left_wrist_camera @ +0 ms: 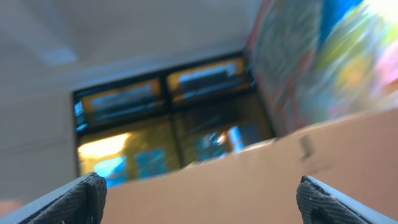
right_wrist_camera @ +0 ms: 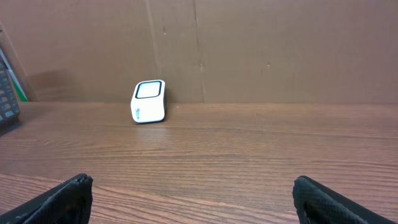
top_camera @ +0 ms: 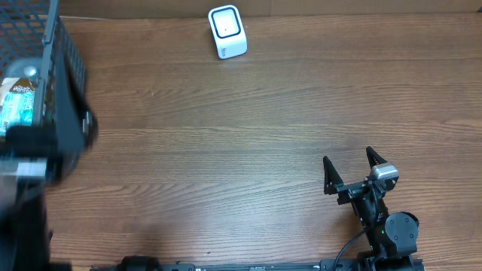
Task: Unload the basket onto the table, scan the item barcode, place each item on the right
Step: 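Raise the left gripper and swing it over the grey basket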
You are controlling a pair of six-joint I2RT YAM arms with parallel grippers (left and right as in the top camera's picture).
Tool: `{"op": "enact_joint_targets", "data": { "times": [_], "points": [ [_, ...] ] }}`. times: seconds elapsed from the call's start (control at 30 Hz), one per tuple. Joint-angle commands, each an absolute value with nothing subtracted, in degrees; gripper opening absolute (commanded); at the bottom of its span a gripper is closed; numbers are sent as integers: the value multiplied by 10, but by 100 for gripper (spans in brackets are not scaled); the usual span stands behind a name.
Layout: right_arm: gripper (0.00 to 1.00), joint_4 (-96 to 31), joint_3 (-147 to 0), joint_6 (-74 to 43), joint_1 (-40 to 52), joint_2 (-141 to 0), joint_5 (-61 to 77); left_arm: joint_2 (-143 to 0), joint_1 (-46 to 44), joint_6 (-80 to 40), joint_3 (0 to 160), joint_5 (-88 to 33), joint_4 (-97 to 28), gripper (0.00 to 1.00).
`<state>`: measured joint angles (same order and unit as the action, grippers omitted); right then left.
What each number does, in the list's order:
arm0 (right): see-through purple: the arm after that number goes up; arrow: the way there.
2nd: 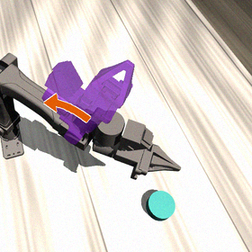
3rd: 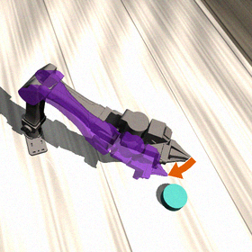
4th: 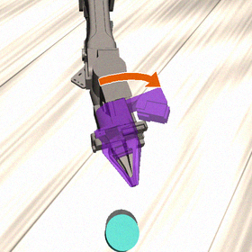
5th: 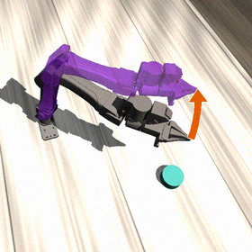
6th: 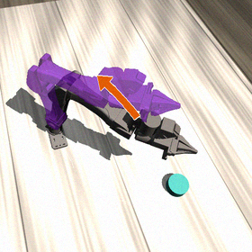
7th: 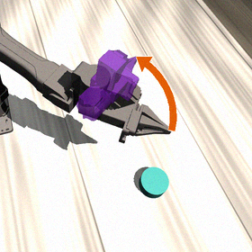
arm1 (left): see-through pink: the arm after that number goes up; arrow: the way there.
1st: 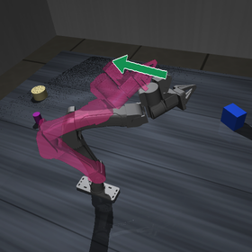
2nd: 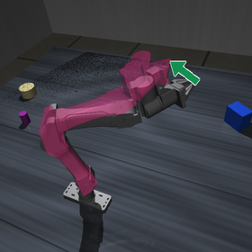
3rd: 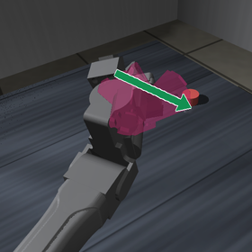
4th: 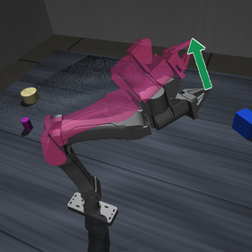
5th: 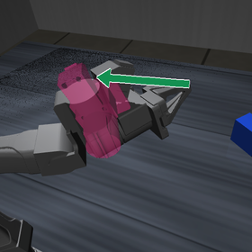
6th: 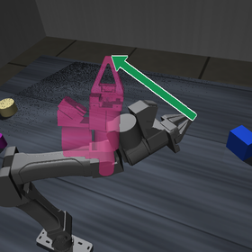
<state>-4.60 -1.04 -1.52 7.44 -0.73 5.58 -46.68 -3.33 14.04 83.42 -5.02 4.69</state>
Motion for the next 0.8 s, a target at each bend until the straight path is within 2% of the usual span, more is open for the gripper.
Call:
{"op": "enact_joint_targets", "data": {
  "times": [0.0, 0.27, 0.77],
  "points": [
    [100, -44, -4, -14, 74, -2, 52, -502, -31, 238, 843, 72, 47, 100],
    [100, -44, -4, -14, 74, -2, 52, -561, -31, 289, 843, 230, 12, 100],
    [100, -44, -4, -14, 74, -2, 52, -607, -27, 300, 843, 248, -123, 100]
  ]
}}
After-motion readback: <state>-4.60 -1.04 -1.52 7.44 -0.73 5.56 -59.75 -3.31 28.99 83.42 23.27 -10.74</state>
